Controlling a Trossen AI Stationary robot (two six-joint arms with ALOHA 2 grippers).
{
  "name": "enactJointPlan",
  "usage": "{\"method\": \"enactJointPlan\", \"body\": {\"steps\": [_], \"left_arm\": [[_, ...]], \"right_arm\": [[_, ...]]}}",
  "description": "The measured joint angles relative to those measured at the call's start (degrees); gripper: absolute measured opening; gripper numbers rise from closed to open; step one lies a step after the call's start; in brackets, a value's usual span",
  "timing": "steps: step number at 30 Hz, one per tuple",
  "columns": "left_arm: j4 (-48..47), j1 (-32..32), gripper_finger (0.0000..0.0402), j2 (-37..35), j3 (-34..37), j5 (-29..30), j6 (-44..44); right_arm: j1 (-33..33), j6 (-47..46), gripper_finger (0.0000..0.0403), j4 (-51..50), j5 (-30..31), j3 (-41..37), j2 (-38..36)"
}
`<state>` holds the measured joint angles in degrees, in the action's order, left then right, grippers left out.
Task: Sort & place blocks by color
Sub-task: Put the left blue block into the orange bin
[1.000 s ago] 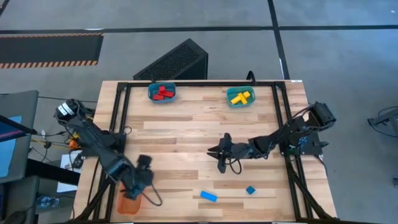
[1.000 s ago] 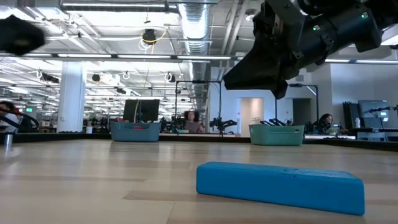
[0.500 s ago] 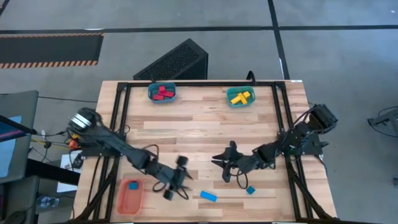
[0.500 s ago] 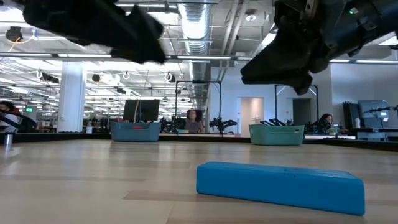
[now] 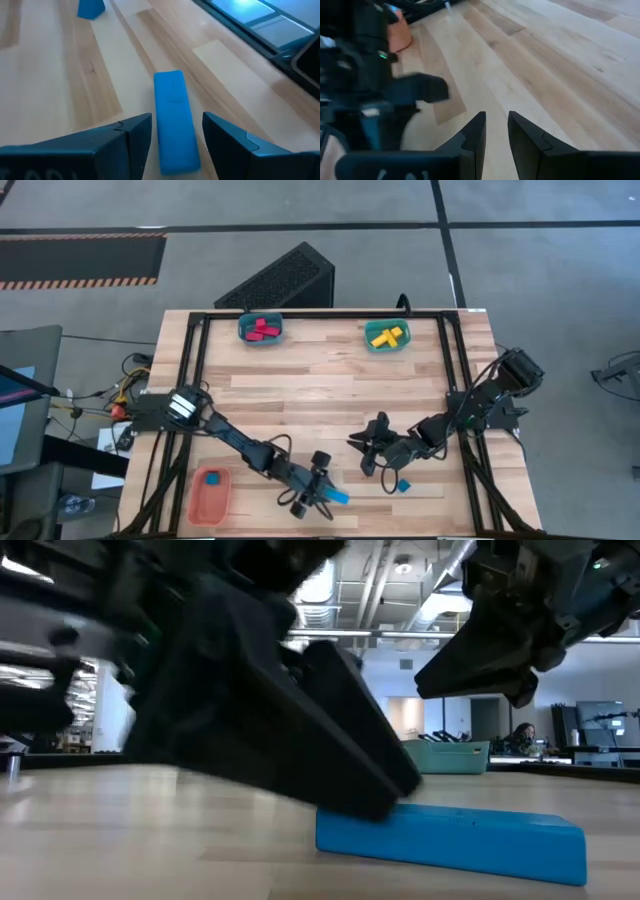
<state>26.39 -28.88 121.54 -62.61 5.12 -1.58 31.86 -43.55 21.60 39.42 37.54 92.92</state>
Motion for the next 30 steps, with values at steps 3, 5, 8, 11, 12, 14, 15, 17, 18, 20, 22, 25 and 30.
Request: {"method": "enactJointPlan", "body": {"steps": [3, 5, 8, 11, 12, 14, 15, 17, 18, 20, 22, 25, 30], "left_arm": [[-1.2, 0.0, 0.0167, 2.2, -2.2, -0.2, 2.0], [-3.8, 0.2, 0.0167, 2.3, -3.3, -0.1, 3.0], [-7.2, 0.2, 0.0159, 2.1, -4.3, 1.8, 3.5], [-9.1, 0.1, 0.0130, 1.5, -4.4, 3.0, 3.8], [-9.5, 0.1, 0.0115, 1.2, -4.3, 3.0, 4.1], [-12.6, -0.1, 0.0083, -0.2, -4.2, 3.7, 4.9], [-14.3, -0.1, 0.0071, -1.1, -4.2, 3.8, 5.5], [-18.7, 0.0, 0.0070, -3.4, -4.0, 4.3, 6.2], [-20.5, 0.0, 0.0070, -4.9, -4.0, 5.2, 6.7], [-25.1, 0.0, 0.0070, -8.1, -4.1, 7.6, 8.4], [-31.0, -0.9, 0.0070, -12.0, -3.7, 10.7, 10.4], [-38.7, -4.0, 0.0070, -17.8, -2.4, 14.9, 16.0], [-56.0, -12.7, 0.0089, -25.9, -1.2, 19.2, 28.4]], "right_arm": [[1.1, 0.0, 0.0103, 0.1, 0.0, 0.0, 0.0], [1.9, -0.1, 0.0103, 0.1, 0.0, 0.0, 0.0], [3.2, -0.2, 0.0103, 0.1, 0.9, 0.0, 0.0], [4.2, -0.2, 0.0103, 0.1, 2.9, 0.0, 0.0], [4.6, -0.3, 0.0103, 0.1, 3.4, 0.0, 0.0], [5.0, -1.0, 0.0103, -0.1, 4.3, 0.0, 0.0], [5.1, -1.5, 0.0103, -0.4, 4.5, 0.0, 0.0], [5.4, -1.9, 0.0103, -0.6, 4.5, 0.0, 0.0], [5.3, -1.9, 0.0103, -0.5, 4.6, 0.0, 0.0], [5.3, -2.0, 0.0103, -0.4, 4.6, 0.0, 0.0], [5.3, -2.1, 0.0103, -0.1, 4.6, 0.0, 0.0], [5.3, -2.0, 0.0103, -0.5, 4.6, 0.0, 0.0], [4.1, -1.0, 0.0103, -1.7, 4.6, 0.0, 0.0]]}}
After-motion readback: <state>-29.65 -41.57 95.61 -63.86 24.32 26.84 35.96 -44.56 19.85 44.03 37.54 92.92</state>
